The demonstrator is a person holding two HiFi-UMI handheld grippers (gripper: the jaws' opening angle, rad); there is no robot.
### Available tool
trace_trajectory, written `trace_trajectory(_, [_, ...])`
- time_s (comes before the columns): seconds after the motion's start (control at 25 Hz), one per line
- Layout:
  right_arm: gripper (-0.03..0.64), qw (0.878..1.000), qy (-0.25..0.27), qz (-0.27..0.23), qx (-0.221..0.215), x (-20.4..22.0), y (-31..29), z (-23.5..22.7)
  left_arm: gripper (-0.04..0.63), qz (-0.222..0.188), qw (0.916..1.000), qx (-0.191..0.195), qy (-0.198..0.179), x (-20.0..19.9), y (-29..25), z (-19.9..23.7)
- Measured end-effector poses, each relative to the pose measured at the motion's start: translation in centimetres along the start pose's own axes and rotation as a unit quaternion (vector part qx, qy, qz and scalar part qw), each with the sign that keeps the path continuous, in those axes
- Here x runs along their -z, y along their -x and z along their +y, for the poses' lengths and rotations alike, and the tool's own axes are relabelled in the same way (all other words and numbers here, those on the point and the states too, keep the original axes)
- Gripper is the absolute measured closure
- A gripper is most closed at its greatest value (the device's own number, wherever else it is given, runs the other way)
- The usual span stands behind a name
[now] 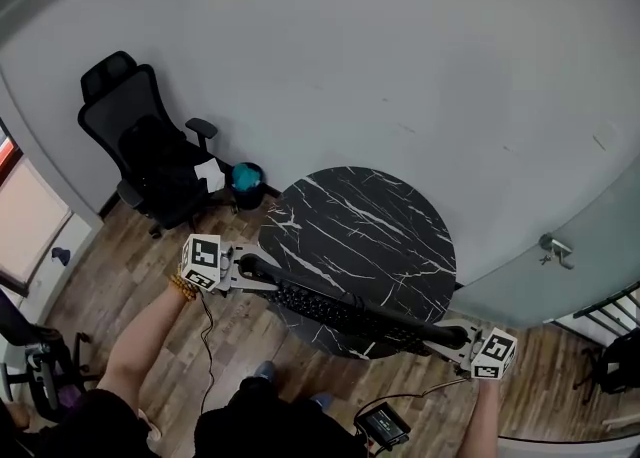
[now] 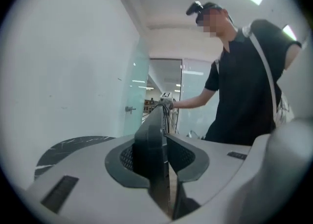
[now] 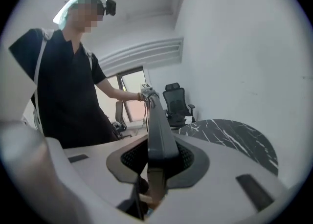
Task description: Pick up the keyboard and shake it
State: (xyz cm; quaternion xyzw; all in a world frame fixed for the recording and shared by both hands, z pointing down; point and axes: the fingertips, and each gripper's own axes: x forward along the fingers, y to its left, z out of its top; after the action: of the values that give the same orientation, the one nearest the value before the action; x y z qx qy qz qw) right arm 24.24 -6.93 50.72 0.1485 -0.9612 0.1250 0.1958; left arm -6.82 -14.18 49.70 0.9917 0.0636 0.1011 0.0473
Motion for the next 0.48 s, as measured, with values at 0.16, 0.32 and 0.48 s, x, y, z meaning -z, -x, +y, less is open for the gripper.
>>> trace_trajectory(0.16, [0.517, 0.988, -0.087, -0.126, -0.033, -1.1, 0.5, -0.4, 0.492, -0.078, 0.9936, -0.013, 0.080, -0.2, 0.3, 1.3])
trace_trajectory(0.32, [0.517, 0.959, -0.145, -0.242, -0.023, -1.8, 1.3, -2.4, 0.483, -0.096, 0.9860, -0.048, 0.127, 1.5, -0.3, 2.6])
trace_trajectory(0.48, [0.517, 0.944, -0.186, -0.273, 0.002, -0.3, 0.9, -3.9, 0.465, -0.113, 0.9762, -0.081, 0.167, 3.4, -0.9, 3.7])
